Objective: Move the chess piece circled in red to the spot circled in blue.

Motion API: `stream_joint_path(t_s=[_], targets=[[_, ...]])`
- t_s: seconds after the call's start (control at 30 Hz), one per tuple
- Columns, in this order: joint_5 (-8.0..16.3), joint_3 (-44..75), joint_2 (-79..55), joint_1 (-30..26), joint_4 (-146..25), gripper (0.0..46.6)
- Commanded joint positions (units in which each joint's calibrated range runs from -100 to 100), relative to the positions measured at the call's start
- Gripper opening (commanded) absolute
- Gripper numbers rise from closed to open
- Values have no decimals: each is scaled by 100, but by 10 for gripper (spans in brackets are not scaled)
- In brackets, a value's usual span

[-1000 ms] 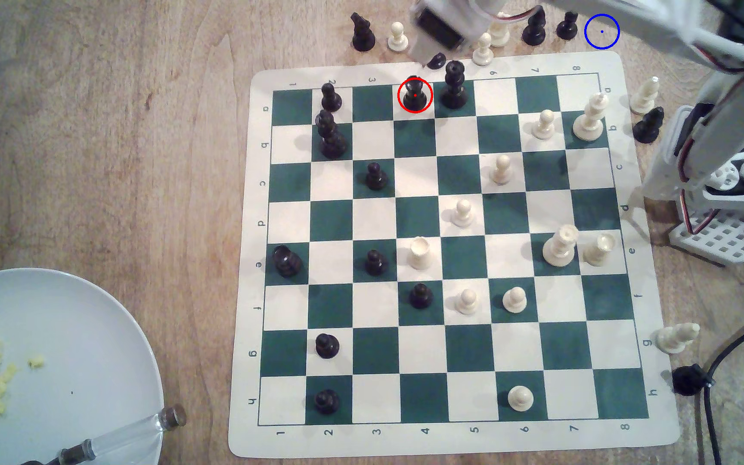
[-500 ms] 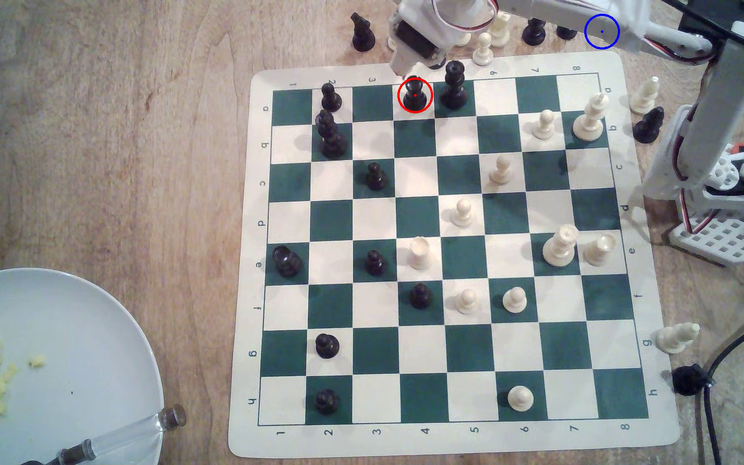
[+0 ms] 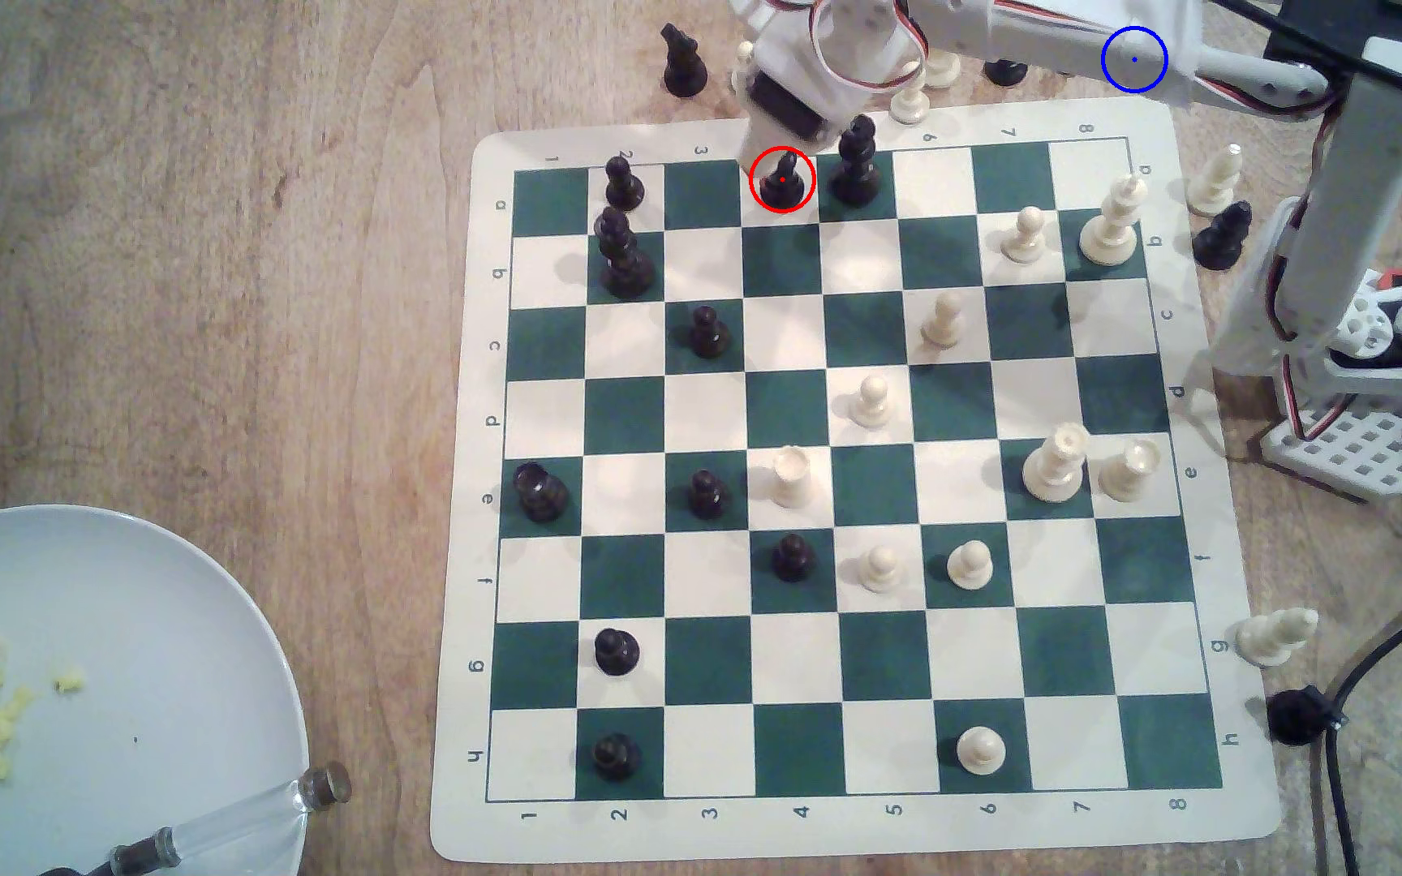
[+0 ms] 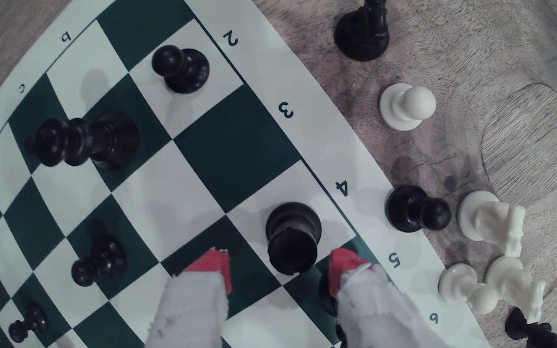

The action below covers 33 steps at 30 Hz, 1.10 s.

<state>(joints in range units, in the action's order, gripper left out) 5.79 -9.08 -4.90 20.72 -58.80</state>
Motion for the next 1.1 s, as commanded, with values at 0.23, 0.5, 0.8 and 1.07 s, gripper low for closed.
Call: stream_joint_path(t_s=[0.23,0.5,0.8,1.07], targets=[[20,-198,117,-27,303,162],[29,-225,-19,-74,401,159],[59,-225,-138,-121,524,158],[54,-207,-197,-74,614,153]])
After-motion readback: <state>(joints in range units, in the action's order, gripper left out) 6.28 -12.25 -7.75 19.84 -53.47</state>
